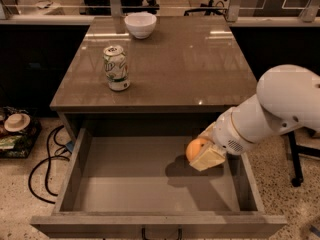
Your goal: Pick orange from top drawer and place on counter
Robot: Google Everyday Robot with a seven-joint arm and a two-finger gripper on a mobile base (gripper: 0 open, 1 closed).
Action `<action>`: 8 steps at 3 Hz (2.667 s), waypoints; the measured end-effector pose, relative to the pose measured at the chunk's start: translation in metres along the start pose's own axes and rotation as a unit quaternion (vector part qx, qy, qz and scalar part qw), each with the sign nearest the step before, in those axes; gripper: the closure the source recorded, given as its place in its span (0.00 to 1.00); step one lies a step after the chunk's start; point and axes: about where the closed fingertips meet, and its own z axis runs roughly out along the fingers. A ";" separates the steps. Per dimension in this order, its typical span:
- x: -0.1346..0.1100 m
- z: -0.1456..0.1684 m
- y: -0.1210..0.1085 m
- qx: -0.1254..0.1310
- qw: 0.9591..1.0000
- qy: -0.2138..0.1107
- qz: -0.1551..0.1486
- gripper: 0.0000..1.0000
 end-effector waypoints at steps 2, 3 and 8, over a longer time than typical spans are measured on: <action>-0.041 -0.070 -0.013 0.013 0.999 0.039 0.018 1.00; -0.062 -0.094 -0.026 0.018 0.997 0.065 0.032 1.00; -0.114 -0.093 -0.165 0.064 0.991 0.060 0.100 1.00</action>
Offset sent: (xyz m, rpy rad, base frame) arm 0.0201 -0.0004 0.1344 -0.1462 0.0533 -0.0761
